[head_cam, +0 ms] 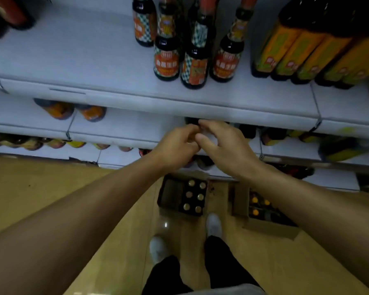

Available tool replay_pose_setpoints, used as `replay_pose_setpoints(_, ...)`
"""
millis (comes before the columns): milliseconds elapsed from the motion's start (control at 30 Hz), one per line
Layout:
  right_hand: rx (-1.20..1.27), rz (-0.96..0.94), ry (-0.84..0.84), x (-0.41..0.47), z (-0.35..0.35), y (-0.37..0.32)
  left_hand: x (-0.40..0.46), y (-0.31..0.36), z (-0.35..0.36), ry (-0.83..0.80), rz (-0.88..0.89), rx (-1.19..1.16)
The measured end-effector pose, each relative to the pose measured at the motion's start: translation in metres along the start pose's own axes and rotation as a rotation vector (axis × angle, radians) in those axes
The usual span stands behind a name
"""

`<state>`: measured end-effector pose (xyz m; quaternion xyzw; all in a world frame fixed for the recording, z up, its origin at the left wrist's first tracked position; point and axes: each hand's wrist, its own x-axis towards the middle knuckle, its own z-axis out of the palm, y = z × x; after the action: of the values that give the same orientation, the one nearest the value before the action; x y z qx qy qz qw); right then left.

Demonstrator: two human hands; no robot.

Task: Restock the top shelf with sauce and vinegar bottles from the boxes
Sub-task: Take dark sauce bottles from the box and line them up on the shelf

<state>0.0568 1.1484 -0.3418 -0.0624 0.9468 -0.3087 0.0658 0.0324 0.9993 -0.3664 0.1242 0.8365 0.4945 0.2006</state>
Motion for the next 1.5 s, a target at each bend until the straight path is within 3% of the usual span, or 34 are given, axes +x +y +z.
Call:
replay_pose_setpoints(767, 0.075, 0.164, -0.354, -0.001, 0.198, 0.16, 0.023, -0.194, 0.127, -0.148, -0.372, -0.046)
replay_pose_setpoints(1200, 0.013, 0.329, -0.469, -0.002, 0.325, 0.262, 0.045, -0.318, 0.205, -0.154, -0.675, -0.222)
replay_pose_setpoints(1367, -0.081, 0.384, -0.574, -0.008, 0.382, 0.302, 0.047, -0.372, 0.237, -0.214, -0.76, -0.148)
replay_pose_setpoints(1500, -0.194, 0.313, -0.642, -0.013, 0.429, 0.332, 0.048, -0.407, 0.261, -0.225, -0.788, -0.089)
